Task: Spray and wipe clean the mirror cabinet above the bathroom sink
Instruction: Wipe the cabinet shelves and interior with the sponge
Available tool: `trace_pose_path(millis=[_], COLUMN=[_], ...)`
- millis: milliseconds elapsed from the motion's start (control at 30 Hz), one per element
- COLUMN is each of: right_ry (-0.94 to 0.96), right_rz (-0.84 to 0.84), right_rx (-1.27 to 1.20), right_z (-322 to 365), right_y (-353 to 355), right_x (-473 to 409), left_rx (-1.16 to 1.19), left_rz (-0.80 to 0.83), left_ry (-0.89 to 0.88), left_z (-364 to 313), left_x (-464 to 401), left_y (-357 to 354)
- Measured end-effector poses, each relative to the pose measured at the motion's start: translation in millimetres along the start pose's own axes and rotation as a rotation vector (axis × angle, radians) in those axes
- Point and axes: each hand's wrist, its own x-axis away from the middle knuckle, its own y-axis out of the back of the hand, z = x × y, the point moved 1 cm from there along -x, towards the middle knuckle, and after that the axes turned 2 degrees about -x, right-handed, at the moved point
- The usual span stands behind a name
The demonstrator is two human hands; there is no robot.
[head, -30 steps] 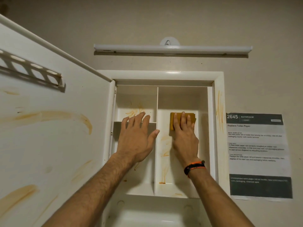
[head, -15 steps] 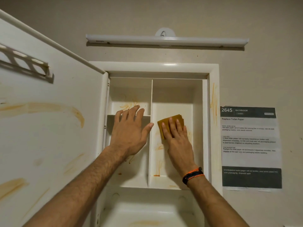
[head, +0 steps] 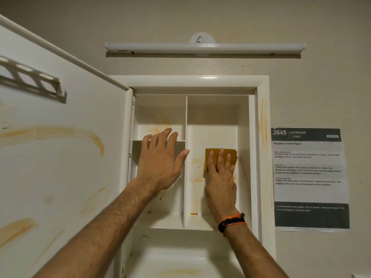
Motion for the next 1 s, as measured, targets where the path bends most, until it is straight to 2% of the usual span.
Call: trace_pose_path(millis=[167, 333, 400, 533, 700, 867, 1000], right_ry=[0.194, 0.324, 0.3, 0.138, 0.014, -0.044, -0.006], right_rz=[0.062, 0.126, 0.134, 0.099, 0.148, 0.174, 0.131], right_rx=[0.031, 0.14, 0.157, 0.159, 0.114, 0.065, 0.034], right_z=[29.0, 6.9, -8.2, -26.6, -17.3, -1.2, 14.9], right_y=[-10.4, -9.7, -2.8, 9.9, 4.5, 0.9, -0.7], right_x=[0.1, 19.0, 22.7, 19.7, 33.7, 32.4, 9.7], left_rx=[-0.007, -0.012, -0.011, -0.014, -0.006, -0.009, 0.001], left_rz=[-0.003, -0.005, 0.001, -0.014, -0.009, -0.003, -0.003], left_ry=[-0.006, -0.007, -0.008, -0.005, -0.006, -0.002, -0.005], left_z=[0.6, 0.7, 0.0, -0.3, -0.1, -0.8, -1.4], left_x=[-0.5, -0.5, -0.3, 1.1, 0.8, 0.6, 0.7], left_y=[0.8, 0.7, 0.1, -0.3, -0.2, 0.0, 0.2])
